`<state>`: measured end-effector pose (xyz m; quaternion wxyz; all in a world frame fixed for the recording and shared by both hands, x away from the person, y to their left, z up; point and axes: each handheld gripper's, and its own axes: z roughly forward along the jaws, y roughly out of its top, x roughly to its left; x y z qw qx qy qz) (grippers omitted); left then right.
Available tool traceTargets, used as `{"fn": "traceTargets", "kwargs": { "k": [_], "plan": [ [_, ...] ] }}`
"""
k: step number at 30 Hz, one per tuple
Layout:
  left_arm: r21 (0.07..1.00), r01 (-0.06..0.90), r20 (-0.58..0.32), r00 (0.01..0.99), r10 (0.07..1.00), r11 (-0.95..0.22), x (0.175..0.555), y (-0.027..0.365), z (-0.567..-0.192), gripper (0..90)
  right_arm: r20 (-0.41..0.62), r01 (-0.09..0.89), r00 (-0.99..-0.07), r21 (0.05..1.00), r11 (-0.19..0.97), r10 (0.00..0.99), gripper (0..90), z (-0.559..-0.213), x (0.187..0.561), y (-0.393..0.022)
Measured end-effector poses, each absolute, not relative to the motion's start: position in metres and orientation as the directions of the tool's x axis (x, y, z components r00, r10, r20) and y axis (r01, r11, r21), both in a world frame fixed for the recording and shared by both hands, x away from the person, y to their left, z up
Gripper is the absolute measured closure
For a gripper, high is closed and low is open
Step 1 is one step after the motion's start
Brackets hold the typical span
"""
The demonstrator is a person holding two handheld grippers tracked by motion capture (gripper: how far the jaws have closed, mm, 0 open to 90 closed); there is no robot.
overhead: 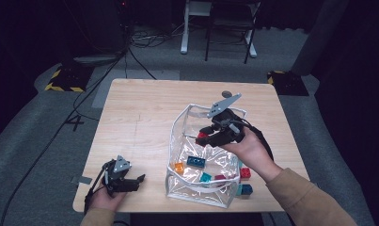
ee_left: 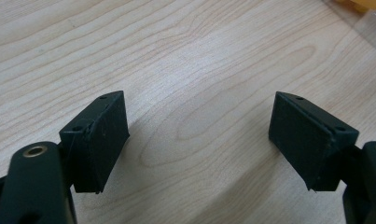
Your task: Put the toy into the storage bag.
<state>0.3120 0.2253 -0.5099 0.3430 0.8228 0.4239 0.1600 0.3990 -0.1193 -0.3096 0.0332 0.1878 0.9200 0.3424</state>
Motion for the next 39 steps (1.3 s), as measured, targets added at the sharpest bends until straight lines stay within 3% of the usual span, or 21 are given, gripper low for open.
{"fn": "traceTargets", "kwargs": {
  "k": [7, 10, 13, 25, 39],
  "plan": [
    [0.700, 0.588, -0.027, 0.589, 0.807, -0.405, 0.312, 0.225, -0.510, 20.3, 0.084, 0.324, -0.934, 0.608, 0.725, 0.347, 58.2, -0.310, 0.395, -0.119],
    [0.700, 0.587, -0.027, 0.590, 0.807, -0.406, 0.312, 0.225, -0.510, 20.3, 0.080, 0.311, -0.939, 0.616, 0.723, 0.336, 44.7, -0.307, 0.393, -0.120],
    [0.700, 0.587, -0.027, 0.590, 0.807, -0.406, 0.312, 0.225, -0.510, 20.2, 0.068, 0.293, -0.942, 0.645, 0.706, 0.329, 38.3, -0.301, 0.390, -0.125],
    [0.700, 0.586, -0.025, 0.592, 0.805, -0.409, 0.312, 0.225, -0.510, 20.0, 0.080, 0.284, -0.934, 0.759, 0.586, 0.349, 37.7, -0.271, 0.372, -0.180],
    [0.698, 0.588, -0.024, 0.590, 0.807, -0.409, 0.312, 0.225, -0.510, 19.8, 0.073, 0.330, -0.879, 0.806, 0.491, 0.471, 41.1, -0.272, 0.362, -0.252]
  ]
}}
